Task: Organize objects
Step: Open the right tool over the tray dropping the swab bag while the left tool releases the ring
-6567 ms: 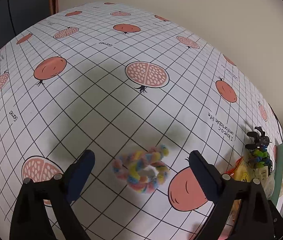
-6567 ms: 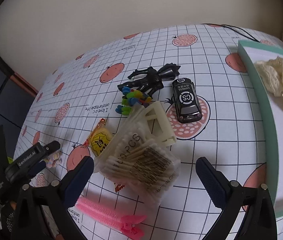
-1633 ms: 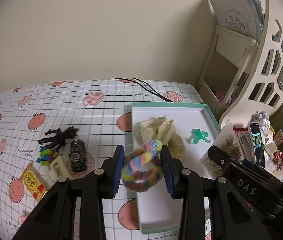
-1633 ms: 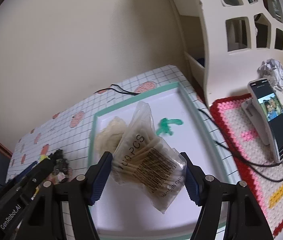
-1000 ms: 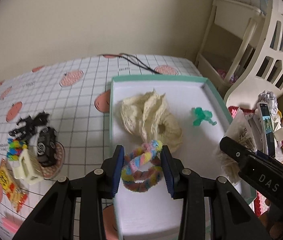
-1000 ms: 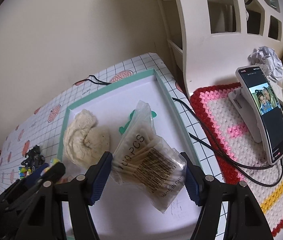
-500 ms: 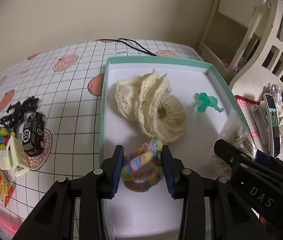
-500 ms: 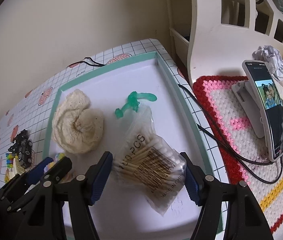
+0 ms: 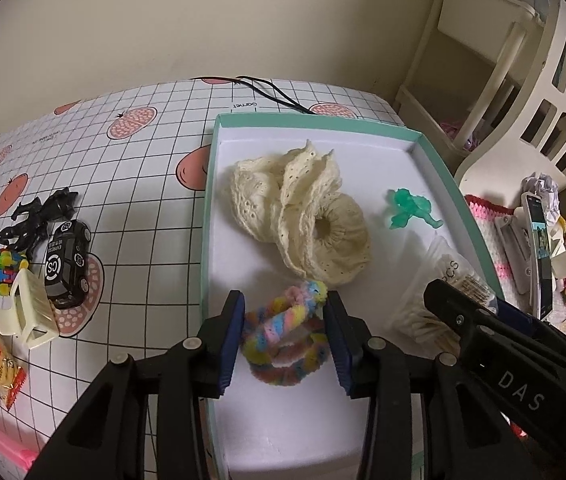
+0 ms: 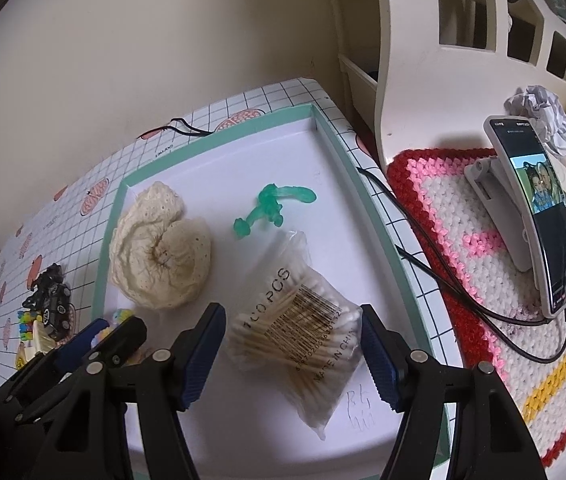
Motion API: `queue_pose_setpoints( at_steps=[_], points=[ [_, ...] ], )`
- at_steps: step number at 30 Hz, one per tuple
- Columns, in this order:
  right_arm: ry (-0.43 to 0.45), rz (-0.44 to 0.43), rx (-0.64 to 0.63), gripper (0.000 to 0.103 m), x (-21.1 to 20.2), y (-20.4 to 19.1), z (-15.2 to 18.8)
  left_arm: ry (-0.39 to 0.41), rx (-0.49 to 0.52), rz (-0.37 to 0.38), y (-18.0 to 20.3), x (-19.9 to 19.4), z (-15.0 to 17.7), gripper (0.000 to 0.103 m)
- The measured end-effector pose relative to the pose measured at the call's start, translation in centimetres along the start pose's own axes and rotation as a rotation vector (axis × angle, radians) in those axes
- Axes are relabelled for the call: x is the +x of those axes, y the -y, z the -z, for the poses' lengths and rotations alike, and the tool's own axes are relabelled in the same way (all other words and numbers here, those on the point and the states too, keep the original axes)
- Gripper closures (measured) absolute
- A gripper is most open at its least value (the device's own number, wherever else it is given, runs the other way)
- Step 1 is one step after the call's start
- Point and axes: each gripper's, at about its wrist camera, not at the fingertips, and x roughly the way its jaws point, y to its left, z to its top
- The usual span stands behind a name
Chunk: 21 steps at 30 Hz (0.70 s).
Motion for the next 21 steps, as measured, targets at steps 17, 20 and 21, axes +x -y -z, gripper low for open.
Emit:
queue_pose_setpoints(
  at_steps=[17, 20, 21],
  points=[
    [0.057, -0.028, 0.005, 0.033, -1.7, -0.1, -0.2, 0.021, -0.001, 0.021, 0.1, -1.6, -0.4, 0.057],
    [0.059, -0.033, 0.009, 0.033, -1.7, 0.0, -0.3, 0.027, -0.004, 0.022, 0.0, -1.9, -0.4, 0.057],
    [0.059, -0.033, 0.009, 0.033, -1.7, 0.0, -0.3, 0.030, -0.007, 0.026, 0.0, -1.9, -0.5, 0.057]
  ],
)
